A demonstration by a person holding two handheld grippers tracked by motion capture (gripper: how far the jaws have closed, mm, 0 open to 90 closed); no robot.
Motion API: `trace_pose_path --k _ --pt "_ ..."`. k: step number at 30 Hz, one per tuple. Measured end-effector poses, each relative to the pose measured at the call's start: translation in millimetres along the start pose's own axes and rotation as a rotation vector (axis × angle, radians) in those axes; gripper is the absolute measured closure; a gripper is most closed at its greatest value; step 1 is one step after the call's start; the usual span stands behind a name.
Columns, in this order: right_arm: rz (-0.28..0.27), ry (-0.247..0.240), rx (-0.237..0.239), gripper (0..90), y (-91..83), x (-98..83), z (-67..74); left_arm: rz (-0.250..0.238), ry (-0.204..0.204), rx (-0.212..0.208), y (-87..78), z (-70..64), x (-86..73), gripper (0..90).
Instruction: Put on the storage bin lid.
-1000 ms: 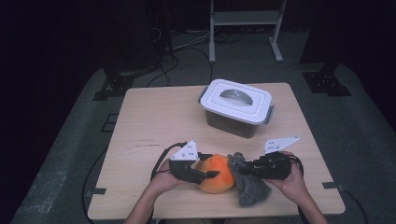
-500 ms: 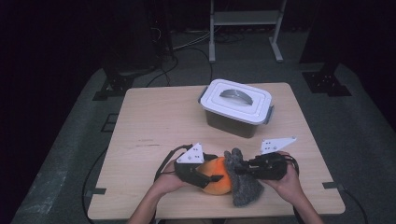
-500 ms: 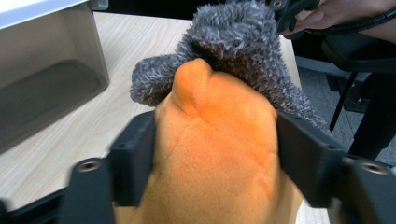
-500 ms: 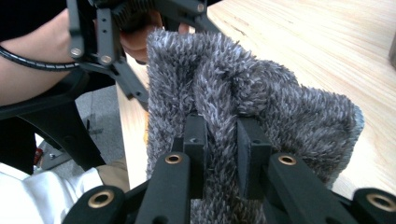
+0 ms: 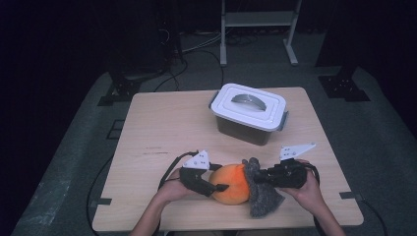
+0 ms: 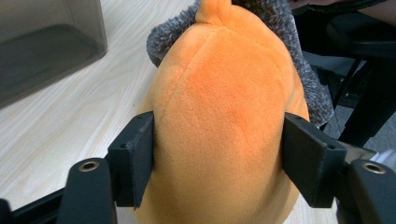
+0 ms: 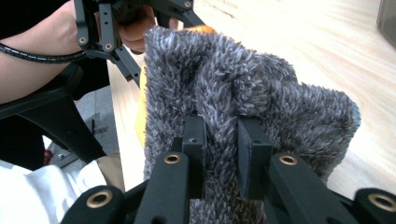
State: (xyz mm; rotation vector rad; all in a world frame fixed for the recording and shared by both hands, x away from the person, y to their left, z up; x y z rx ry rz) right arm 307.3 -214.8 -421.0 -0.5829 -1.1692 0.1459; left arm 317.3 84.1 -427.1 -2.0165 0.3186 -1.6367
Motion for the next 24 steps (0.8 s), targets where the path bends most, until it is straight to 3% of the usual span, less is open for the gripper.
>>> trace_pose_path --k 4,7,11,14,19,24 --pt "0.025 0.017 -0.009 75.3 -1.4 -4.2 -3.7 -0.001 -0.009 0.005 -0.8 0.8 0.1 32.2" --pt "0.005 0.014 -0.015 75.8 -5.8 -0.2 -1.4 -0.007 -0.01 0.013 -1.9 -0.5 1.9 34.6" --pt "-0.047 -0.023 -0.019 75.9 -8.7 11.9 7.4 0.009 0.017 0.018 1.1 -5.7 5.7 35.6" --pt "-0.052 -0.052 -0.037 75.9 -7.4 17.5 13.3 0.013 0.021 0.024 1.1 -7.3 6.6 35.6" --pt "-0.057 -0.05 -0.039 76.0 -7.8 18.4 14.5 0.007 0.021 0.033 -0.2 -7.5 8.1 38.0" --pt "-0.033 -0.014 -0.022 76.3 -2.4 8.9 6.0 -0.003 0.023 0.057 -6.0 -6.4 10.6 38.7"
Point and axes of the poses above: each handheld gripper's, and its own axes: y roughly forward along the jaws, x roughly out of its top, z roughly to its left, the point moved 1 cm from there along y, roughly forward along the jaws, and after that the axes turned 5 degrees about -y, right-handed, at the moved point
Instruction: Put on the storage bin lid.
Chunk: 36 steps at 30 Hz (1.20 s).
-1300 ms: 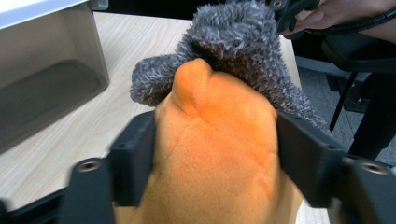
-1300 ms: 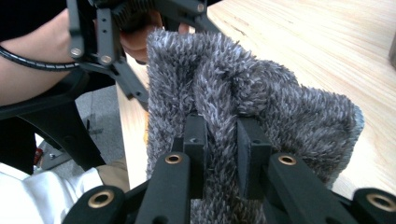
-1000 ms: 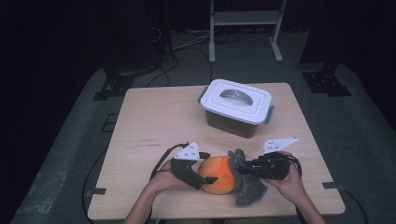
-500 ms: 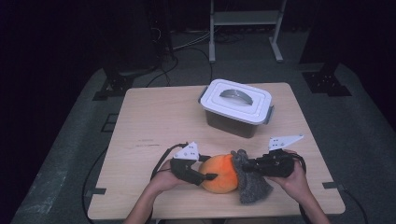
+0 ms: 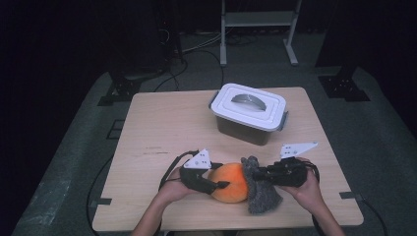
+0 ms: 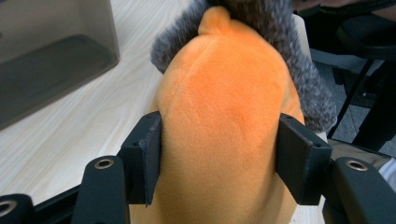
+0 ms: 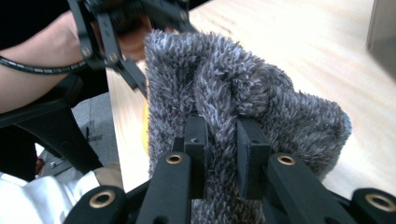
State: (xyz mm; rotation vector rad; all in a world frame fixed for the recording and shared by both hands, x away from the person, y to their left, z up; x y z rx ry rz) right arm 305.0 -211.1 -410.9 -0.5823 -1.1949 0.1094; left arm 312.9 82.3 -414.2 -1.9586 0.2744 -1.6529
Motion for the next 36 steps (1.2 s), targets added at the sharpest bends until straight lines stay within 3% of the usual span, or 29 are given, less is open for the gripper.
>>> trace_pose_path --k 5,12,18,22,24,28,29,31,35,36 --pt "0.034 0.029 -0.002 76.3 1.9 -6.8 -5.6 0.0 -0.004 0.011 -3.2 0.6 0.1 38.9" --pt "-0.051 -0.029 -0.032 76.2 -9.9 13.0 7.9 0.006 0.023 0.01 4.1 -6.6 3.5 38.6" --pt "-0.007 -0.054 -0.047 76.2 -1.3 12.5 12.0 0.011 0.033 -0.003 7.9 -8.6 2.9 34.0" --pt "0.025 -0.04 -0.031 76.1 0.5 6.6 7.9 -0.005 0.004 -0.037 7.2 -5.5 2.2 22.0" --pt "0.031 -0.035 -0.029 76.1 0.6 5.4 7.2 -0.007 0.002 -0.033 6.7 -4.7 1.8 18.1" --pt "0.049 -0.001 -0.01 76.1 -0.9 -2.0 -0.3 0.007 -0.064 -0.04 7.6 4.9 -5.9 10.7" --pt "0.049 -0.001 -0.01 76.1 -0.9 -2.0 -0.3 0.007 -0.064 -0.04 7.6 4.9 -5.9 9.9" --pt "0.059 0.008 0.006 76.0 -0.8 -4.9 -1.1 0.015 -0.107 -0.087 12.3 8.9 -11.0 10.3" --pt "0.066 0.013 0.018 75.9 -0.1 -6.9 -2.9 0.018 -0.107 -0.099 11.5 8.9 -12.1 23.9" --pt "0.063 0.022 0.027 75.8 -0.1 -8.0 -4.1 0.02 -0.102 -0.094 10.4 8.7 -12.1 23.9"
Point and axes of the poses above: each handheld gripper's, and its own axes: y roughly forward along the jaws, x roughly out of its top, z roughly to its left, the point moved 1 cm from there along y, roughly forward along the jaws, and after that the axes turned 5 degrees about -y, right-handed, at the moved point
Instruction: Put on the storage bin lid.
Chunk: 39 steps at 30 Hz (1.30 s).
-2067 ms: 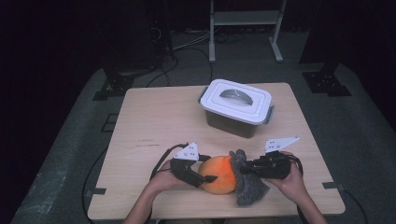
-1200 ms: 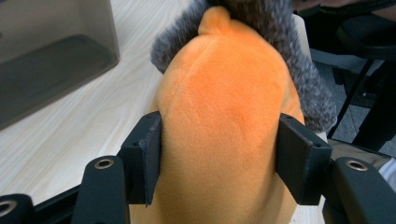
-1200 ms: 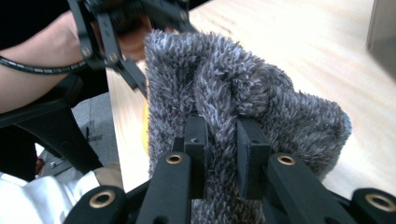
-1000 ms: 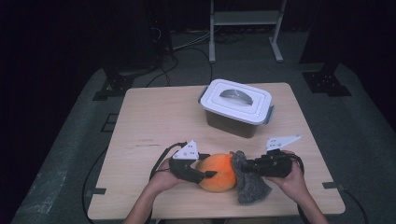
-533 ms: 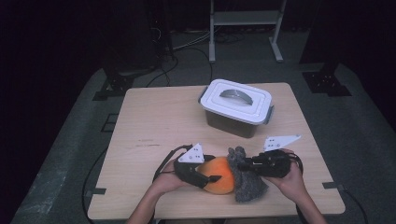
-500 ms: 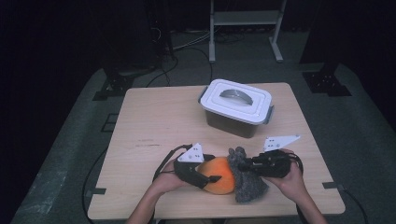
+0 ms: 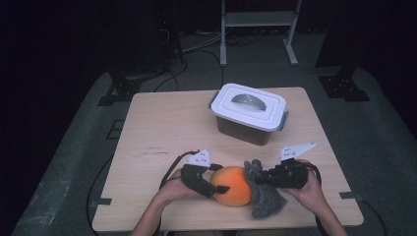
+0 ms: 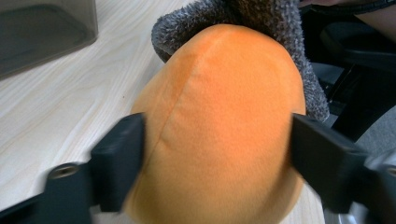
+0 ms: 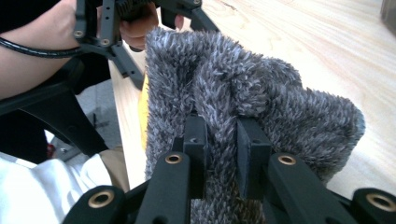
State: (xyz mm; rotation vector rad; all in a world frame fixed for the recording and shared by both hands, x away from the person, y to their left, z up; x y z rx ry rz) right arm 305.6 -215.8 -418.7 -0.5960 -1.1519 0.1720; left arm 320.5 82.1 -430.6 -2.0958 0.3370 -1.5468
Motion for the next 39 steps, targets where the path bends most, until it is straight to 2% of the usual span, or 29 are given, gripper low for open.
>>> trace_pose_path --k 1,3,7,10,12,16,19,20,25,26,28,30,32,33,36,37,39 --pt "-0.004 0.011 0.009 75.8 -0.7 -2.3 -2.5 0.0 0.004 0.005 -0.7 -0.3 -0.1 28.6" --pt "-0.004 0.018 0.012 75.8 -1.5 -4.1 -3.5 -0.002 0.006 0.013 -1.5 -0.4 0.3 30.1" --pt "0.0 0.028 0.002 75.9 -4.5 -6.6 -5.6 -0.012 0.012 0.023 -4.6 -0.7 2.0 35.5" --pt "-0.006 0.024 -0.018 76.0 -8.8 -3.9 -5.8 -0.03 0.033 0.053 -12.2 -2.7 6.7 37.3" --pt "-0.03 0.008 -0.051 76.0 -12.5 1.5 -3.6 -0.029 0.049 0.066 -16.0 -3.9 8.2 37.6" --pt "-0.077 -0.03 -0.062 76.0 -14.3 14.7 5.9 -0.013 0.078 0.08 -13.6 -8.0 9.6 38.0" --pt "-0.083 -0.053 -0.057 76.0 -12.6 21.0 12.8 -0.01 0.089 0.087 -11.8 -11.4 11.7 38.0" --pt "-0.073 -0.078 -0.063 75.6 -8.0 24.5 18.7 -0.007 0.103 0.091 -10.4 -14.4 13.0 37.6" --pt "-0.016 -0.081 -0.059 75.8 4.6 18.6 17.9 -0.024 0.08 0.055 -8.9 -10.4 9.3 26.5" --pt "-0.01 -0.081 -0.058 75.8 4.8 17.6 17.3 -0.034 0.065 0.041 -8.8 -8.6 8.2 23.1" --pt "-0.006 -0.077 -0.051 75.8 4.1 15.6 16.0 -0.044 0.059 0.029 -8.6 -6.2 6.1 14.7" --pt "0.003 -0.071 -0.046 75.8 3.1 12.7 14.1 -0.03 0.055 0.025 -8.3 -3.7 3.4 9.7" --pt "0.003 -0.058 -0.038 75.8 1.1 9.1 11.0 -0.034 0.043 0.017 -8.0 -2.0 1.3 9.2" --pt "0.004 -0.054 -0.037 75.9 0.5 8.0 10.1 -0.031 0.021 0.003 -6.9 1.4 -1.4 9.1" --pt "0.007 -0.038 -0.027 75.8 -2.0 4.6 6.4 -0.048 -0.008 -0.033 -4.8 6.2 -6.2 8.9" --pt "0.002 -0.033 -0.023 75.8 -2.0 4.1 5.7 -0.048 -0.007 -0.041 -4.4 6.5 -6.9 10.8" --pt "0.007 -0.036 -0.024 76.0 -2.3 5.3 5.9 -0.048 -0.001 -0.042 -4.6 5.8 -7.6 20.7"
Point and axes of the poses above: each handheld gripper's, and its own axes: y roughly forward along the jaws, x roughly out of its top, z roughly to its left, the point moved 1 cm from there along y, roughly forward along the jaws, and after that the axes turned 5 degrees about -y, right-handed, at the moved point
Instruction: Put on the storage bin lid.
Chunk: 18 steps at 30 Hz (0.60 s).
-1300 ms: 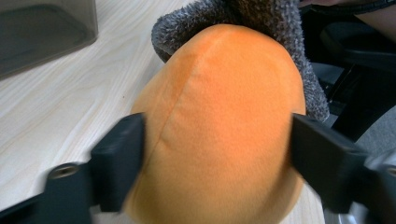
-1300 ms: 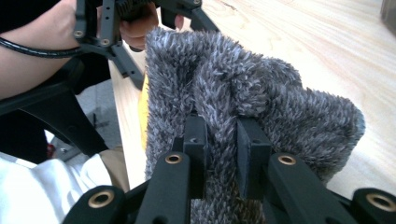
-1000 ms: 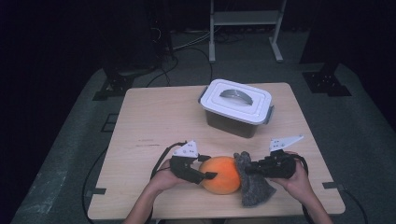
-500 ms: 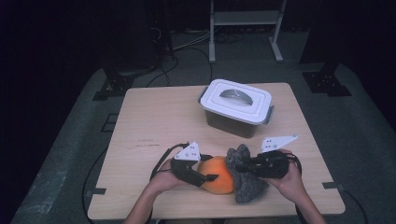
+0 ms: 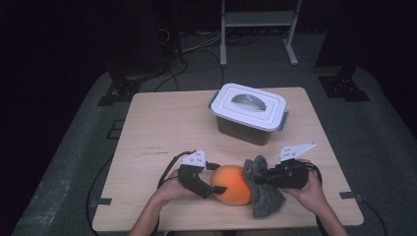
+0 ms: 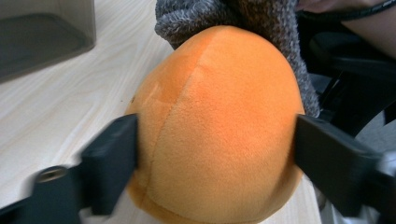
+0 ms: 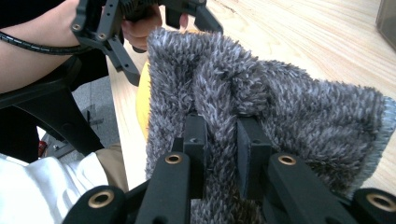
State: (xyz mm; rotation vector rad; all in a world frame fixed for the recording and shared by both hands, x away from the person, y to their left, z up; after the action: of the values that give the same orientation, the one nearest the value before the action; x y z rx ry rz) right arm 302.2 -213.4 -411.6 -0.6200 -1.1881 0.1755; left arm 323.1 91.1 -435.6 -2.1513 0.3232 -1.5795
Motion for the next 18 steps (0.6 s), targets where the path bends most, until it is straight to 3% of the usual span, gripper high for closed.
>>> trace_pose_path --k 5,8,14,18 --pt "-0.038 -0.029 -0.016 76.6 -5.8 11.9 6.7 0.002 0.033 0.034 -2.2 -4.5 1.8 31.0" --pt "-0.028 -0.043 -0.018 76.7 -3.7 13.9 9.1 0.002 0.043 0.054 -4.8 -6.1 5.6 35.4" --pt "-0.01 -0.003 -0.005 76.6 -0.2 4.5 2.4 -0.023 0.081 0.105 -17.8 -9.5 14.4 37.5" --pt "0.015 0.017 -0.01 76.6 3.3 0.1 -1.8 -0.033 0.082 0.123 -26.3 -10.8 16.5 37.8"
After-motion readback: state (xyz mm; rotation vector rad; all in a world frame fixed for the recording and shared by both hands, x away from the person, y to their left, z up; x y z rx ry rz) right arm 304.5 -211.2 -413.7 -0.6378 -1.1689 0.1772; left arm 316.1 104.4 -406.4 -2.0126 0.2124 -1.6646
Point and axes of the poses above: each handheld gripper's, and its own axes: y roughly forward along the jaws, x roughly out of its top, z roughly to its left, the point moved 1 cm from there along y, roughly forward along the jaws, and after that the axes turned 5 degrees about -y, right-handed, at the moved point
